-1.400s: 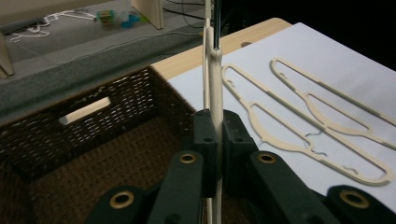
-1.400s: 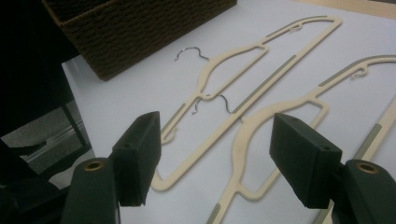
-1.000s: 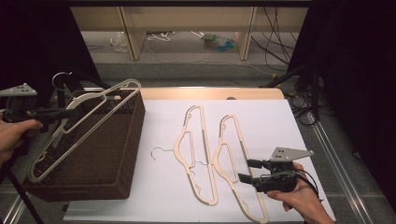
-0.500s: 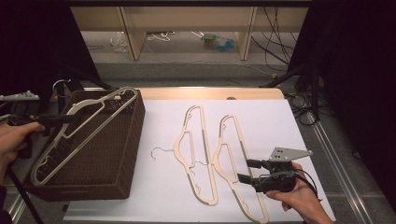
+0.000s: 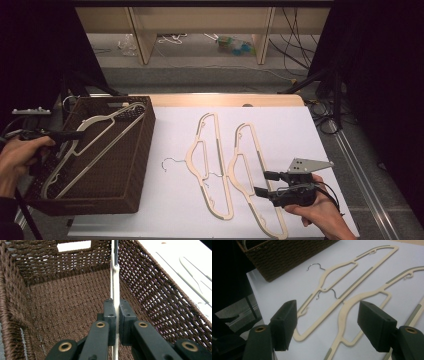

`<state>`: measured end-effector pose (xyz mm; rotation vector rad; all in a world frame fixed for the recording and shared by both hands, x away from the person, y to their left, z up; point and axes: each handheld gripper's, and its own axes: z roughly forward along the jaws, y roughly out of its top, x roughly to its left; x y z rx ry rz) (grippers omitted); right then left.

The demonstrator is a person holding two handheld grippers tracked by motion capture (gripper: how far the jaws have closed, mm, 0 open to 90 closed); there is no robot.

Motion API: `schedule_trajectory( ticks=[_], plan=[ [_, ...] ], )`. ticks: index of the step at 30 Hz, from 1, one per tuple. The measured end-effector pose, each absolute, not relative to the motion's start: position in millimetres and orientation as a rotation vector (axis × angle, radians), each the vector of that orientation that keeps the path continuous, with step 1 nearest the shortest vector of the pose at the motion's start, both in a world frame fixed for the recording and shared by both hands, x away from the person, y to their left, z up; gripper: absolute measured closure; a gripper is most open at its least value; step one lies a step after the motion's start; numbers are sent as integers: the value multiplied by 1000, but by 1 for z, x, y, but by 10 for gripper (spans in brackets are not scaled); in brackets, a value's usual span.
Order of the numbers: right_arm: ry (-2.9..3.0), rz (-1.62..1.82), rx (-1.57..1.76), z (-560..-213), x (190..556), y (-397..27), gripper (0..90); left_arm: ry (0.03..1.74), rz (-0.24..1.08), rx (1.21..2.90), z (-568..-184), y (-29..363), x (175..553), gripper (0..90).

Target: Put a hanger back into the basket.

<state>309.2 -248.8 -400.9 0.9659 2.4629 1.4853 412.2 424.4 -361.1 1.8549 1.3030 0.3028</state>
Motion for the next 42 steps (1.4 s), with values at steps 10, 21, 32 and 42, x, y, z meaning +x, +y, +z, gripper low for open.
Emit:
schedule_trajectory(
  ticks=[10,21,32,42],
  plan=[
    [2477,1493,970,-401,309,-247,330,1367,341,1949,-377,428,414,848],
    [2475,1481,957,-402,309,-247,330,1437,404,1996,-381,432,414,761],
    [2493,1476,972,-404,309,-243,326,1427,578,1936,-349,410,396,510],
    [2500,1458,967,-406,310,-238,300,1133,512,1947,-333,336,366,329]
  ],
)
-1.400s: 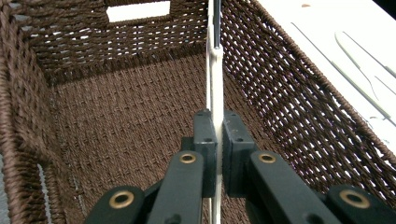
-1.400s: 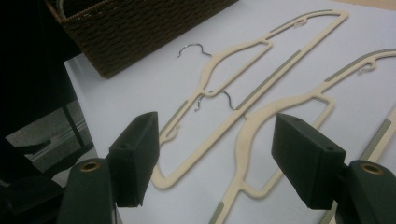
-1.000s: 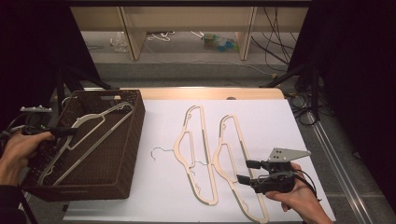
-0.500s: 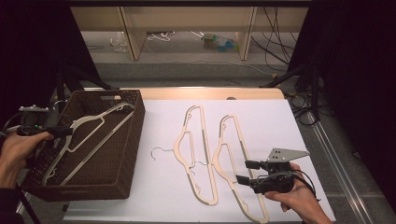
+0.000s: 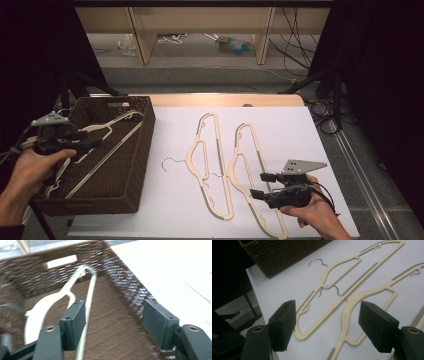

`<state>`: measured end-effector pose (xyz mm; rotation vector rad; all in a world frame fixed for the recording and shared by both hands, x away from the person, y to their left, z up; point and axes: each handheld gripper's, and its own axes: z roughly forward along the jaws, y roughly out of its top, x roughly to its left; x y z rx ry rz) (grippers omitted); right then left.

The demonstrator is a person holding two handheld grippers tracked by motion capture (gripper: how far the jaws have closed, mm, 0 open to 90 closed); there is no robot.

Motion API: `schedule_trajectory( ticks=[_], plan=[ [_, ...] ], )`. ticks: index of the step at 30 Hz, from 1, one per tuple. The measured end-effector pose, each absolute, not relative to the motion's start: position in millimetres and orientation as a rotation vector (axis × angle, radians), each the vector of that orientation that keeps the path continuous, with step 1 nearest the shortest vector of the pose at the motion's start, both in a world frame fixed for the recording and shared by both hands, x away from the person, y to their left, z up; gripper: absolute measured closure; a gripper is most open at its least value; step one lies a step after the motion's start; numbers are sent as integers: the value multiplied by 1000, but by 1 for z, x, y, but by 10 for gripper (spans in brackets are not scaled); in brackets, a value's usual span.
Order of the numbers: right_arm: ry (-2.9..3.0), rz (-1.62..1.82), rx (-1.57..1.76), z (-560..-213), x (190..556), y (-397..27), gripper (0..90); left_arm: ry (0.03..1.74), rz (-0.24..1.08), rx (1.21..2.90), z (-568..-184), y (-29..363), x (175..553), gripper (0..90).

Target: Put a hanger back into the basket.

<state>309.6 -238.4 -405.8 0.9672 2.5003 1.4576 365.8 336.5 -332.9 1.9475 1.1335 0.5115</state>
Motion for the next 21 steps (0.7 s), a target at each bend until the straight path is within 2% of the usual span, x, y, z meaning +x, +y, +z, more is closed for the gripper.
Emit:
schedule_trajectory(
  ticks=[4,5,6,11,21],
  plan=[
    [2507,1447,976,-406,310,-236,293,1014,517,1975,-331,308,355,318],
    [2504,1427,985,-406,309,-235,292,1040,489,1932,-332,300,351,313],
    [2508,1410,991,-407,309,-233,292,973,494,1967,-332,288,348,300],
    [2518,1388,981,-408,310,-229,287,961,430,1911,-339,254,333,285],
    [2559,1353,985,-411,314,-208,239,880,353,1915,-362,215,305,256]
  ],
)
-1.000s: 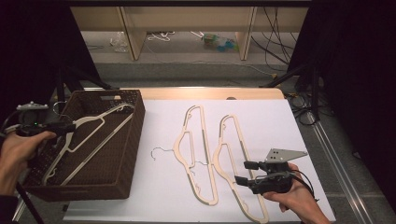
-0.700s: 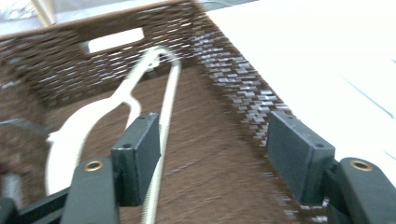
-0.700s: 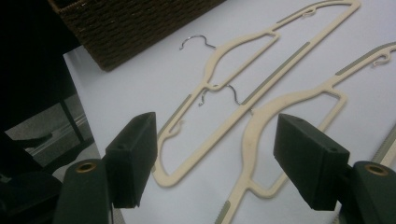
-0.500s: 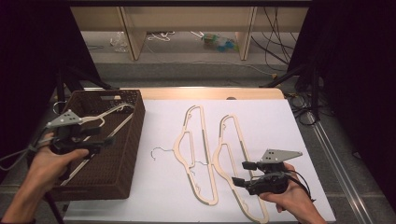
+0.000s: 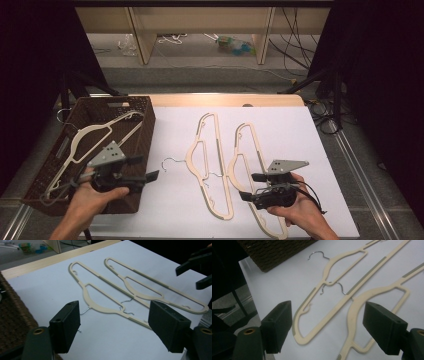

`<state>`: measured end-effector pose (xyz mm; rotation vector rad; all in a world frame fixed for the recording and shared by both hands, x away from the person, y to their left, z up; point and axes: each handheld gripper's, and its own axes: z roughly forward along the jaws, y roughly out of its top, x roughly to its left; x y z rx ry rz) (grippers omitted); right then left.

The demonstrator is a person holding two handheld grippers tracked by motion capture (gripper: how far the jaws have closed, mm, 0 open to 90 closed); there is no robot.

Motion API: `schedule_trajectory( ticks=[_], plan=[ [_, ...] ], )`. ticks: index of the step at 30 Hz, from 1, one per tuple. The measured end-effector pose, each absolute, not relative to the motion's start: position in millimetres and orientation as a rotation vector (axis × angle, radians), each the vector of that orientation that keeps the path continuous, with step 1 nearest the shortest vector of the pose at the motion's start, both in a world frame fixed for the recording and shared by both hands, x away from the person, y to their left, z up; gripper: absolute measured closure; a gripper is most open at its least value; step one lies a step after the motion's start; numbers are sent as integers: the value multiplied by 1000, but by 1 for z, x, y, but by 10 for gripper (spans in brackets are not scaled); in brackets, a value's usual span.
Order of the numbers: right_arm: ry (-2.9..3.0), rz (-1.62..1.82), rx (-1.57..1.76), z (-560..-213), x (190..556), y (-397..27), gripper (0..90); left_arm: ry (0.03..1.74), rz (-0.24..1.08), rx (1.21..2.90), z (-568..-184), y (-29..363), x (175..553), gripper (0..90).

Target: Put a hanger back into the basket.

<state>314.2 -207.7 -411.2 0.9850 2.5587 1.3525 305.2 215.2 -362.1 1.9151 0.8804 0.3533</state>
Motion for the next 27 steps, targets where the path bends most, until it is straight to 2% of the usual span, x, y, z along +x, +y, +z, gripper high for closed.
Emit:
schedule_trajectory(
  ticks=[7,27],
  plan=[
    [2590,1307,959,-416,318,-190,215,823,297,1943,-384,198,284,244],
    [2704,1157,864,-433,335,-133,237,750,318,1961,-414,183,266,207]
  ],
)
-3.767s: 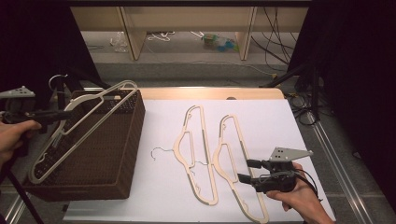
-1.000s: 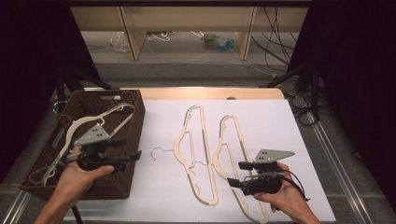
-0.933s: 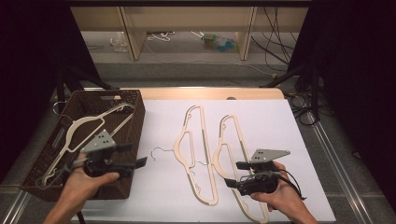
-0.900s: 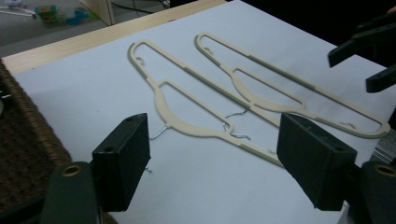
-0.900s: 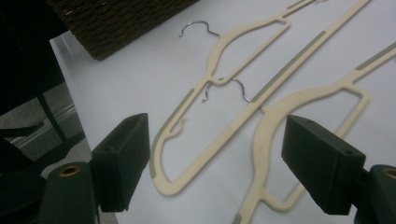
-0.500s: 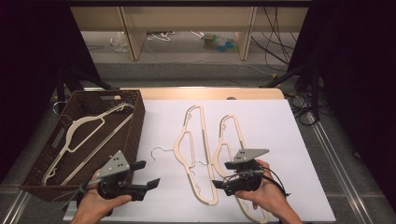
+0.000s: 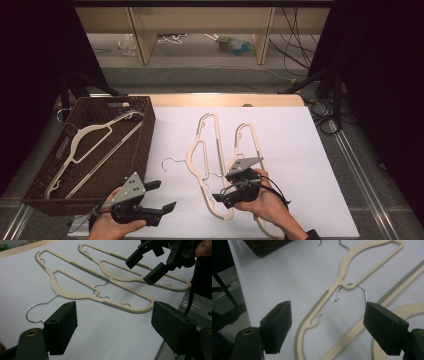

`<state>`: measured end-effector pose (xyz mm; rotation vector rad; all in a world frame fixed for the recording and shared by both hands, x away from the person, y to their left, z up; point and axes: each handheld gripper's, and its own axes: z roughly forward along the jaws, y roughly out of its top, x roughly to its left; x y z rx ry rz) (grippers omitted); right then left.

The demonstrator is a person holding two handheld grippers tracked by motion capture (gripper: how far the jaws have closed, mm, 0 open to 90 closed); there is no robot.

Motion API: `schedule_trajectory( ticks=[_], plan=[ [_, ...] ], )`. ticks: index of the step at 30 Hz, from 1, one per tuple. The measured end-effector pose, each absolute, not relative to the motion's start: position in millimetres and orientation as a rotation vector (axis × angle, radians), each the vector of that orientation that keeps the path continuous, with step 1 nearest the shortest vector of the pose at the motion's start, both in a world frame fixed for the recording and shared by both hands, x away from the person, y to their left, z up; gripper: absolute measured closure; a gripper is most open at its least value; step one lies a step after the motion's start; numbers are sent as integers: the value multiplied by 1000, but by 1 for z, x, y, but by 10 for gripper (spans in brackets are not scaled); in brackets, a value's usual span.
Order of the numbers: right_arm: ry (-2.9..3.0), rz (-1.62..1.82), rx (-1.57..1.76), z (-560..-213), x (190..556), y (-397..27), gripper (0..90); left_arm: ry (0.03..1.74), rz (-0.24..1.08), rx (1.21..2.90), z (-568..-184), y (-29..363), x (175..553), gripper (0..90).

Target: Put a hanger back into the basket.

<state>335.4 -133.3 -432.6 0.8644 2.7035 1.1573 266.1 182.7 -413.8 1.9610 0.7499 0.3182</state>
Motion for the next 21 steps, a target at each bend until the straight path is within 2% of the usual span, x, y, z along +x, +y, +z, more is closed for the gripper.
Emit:
schedule_trajectory(
  ticks=[21],
  plan=[
    [2746,1061,865,-447,335,-111,257,752,318,1957,-421,183,268,203]
  ],
)
